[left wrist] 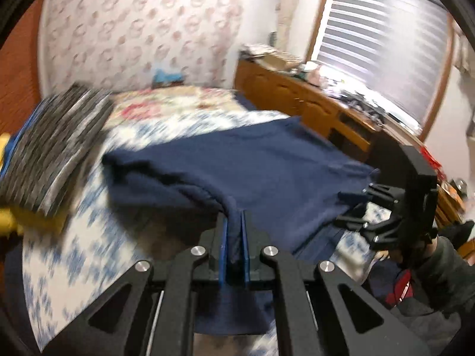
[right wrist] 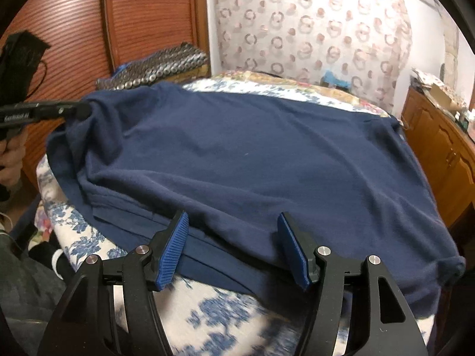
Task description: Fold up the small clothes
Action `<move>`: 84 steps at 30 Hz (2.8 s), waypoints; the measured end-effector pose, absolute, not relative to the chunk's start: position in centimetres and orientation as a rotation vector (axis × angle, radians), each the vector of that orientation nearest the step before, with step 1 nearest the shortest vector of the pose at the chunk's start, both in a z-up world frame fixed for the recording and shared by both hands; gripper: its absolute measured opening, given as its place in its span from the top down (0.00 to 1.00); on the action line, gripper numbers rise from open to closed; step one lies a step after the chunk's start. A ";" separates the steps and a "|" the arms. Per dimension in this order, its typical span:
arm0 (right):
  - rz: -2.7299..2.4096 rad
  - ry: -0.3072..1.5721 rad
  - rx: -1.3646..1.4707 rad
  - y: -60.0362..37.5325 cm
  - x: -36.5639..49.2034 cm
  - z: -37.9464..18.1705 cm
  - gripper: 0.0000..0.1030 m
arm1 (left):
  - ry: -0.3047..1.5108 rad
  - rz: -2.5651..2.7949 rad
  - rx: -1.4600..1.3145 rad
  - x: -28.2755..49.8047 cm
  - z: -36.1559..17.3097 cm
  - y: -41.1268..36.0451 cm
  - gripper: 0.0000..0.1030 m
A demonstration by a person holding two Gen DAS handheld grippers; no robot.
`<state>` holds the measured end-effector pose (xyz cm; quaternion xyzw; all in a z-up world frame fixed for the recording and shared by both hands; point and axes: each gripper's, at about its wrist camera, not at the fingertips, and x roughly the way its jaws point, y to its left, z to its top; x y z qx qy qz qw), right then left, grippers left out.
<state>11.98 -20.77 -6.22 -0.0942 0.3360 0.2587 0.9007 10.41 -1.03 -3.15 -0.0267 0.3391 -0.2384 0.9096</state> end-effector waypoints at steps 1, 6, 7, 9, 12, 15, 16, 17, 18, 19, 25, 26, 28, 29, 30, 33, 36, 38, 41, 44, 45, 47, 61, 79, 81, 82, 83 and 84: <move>0.526 0.691 -0.185 -21.5 12.0 -6.0 0.38 | 0.691 -0.524 -0.040 11.1 -2.4 -2.4 0.95; 0.474 0.667 -0.104 -26.2 11.5 -4.9 0.38 | 0.678 -0.624 0.013 13.7 -0.6 -7.6 0.95; 0.466 0.664 -0.097 -26.9 11.3 -4.8 0.38 | 0.679 -0.647 0.026 14.3 -0.4 -9.1 0.95; 0.438 0.657 -0.089 -28.5 11.3 -4.5 0.38 | 0.683 -0.684 0.042 15.3 0.0 -11.0 0.95; 0.399 0.648 -0.074 -30.7 11.3 -4.1 0.38 | 0.682 -0.734 0.068 16.8 1.0 -14.3 0.95; 0.368 0.641 -0.056 -32.8 11.3 -3.8 0.38 | 0.680 -0.782 0.085 18.1 1.8 -17.1 0.95; 0.359 0.638 -0.050 -33.4 11.2 -3.7 0.38 | 0.679 -0.796 0.090 18.5 2.0 -17.9 0.95; 0.355 0.637 -0.045 -34.0 11.2 -3.6 0.38 | 0.679 -0.811 0.098 19.0 2.1 -19.1 0.95; 0.349 0.636 -0.039 -34.5 11.2 -3.6 0.38 | 0.680 -0.823 0.104 19.3 2.3 -19.9 0.95; 0.344 0.635 -0.032 -35.1 11.1 -3.5 0.38 | 0.680 -0.838 0.114 19.6 2.5 -20.9 0.95; 0.314 0.637 -0.015 -37.0 11.0 -3.3 0.38 | 0.678 -0.909 0.146 21.9 3.5 -26.6 0.95; 0.309 0.637 -0.010 -37.2 10.9 -3.3 0.38 | 0.681 -0.915 0.150 22.3 3.6 -27.3 0.95; 0.302 0.640 0.000 -37.6 11.2 -3.3 0.38 | 0.708 -0.915 0.168 23.1 3.1 -28.5 0.95; 0.298 0.642 0.006 -37.8 11.2 -3.3 0.38 | 0.726 -0.917 0.173 23.6 2.8 -29.2 0.95; 0.293 0.644 0.011 -38.0 11.3 -3.2 0.38 | 0.740 -0.915 0.174 23.9 2.4 -29.4 0.95; 0.279 0.650 0.020 -38.7 12.0 -3.1 0.38 | 0.756 -0.928 0.183 24.1 1.6 -29.6 0.90; 0.265 0.652 0.020 -38.9 12.3 -2.8 0.38 | 0.748 -0.921 0.213 24.0 1.5 -29.2 0.70; 0.260 0.656 0.020 -39.0 12.6 -2.6 0.38 | 0.741 -0.914 0.224 24.1 1.7 -28.7 0.63; 0.255 0.663 0.010 -38.7 13.2 -2.4 0.38 | 0.737 -0.901 0.227 24.4 1.8 -27.0 0.51; 0.252 0.667 -0.002 -38.1 14.0 -2.2 0.38 | 0.729 -0.871 0.228 24.8 1.2 -24.9 0.42; 0.250 0.669 -0.005 -38.0 14.4 -2.1 0.38 | 0.732 -0.863 0.229 24.9 1.0 -24.3 0.42; 0.252 0.673 -0.009 -37.5 15.0 -2.0 0.38 | 0.745 -0.835 0.233 25.1 0.0 -22.4 0.41; 0.291 0.731 -0.125 -30.2 21.8 -1.1 0.38 | 0.827 -0.636 0.196 27.2 -6.4 -11.4 0.41; 0.503 0.852 -0.310 -20.1 29.1 -3.2 0.38 | 0.852 -0.596 0.226 28.7 -9.7 -10.0 0.37; 0.507 0.869 -0.326 -20.1 29.3 -3.7 0.38 | 0.856 -0.614 0.221 28.7 -9.8 -10.1 0.30; 0.509 0.880 -0.334 -20.1 29.4 -4.0 0.38 | 0.857 -0.621 0.229 28.7 -9.8 -10.3 0.29; 0.511 0.888 -0.339 -20.1 29.6 -4.3 0.38 | 0.853 -0.615 0.243 28.6 -9.9 -10.5 0.29; 0.512 0.895 -0.347 -20.1 29.6 -4.6 0.38 | 0.852 -0.613 0.248 28.5 -9.9 -10.6 0.28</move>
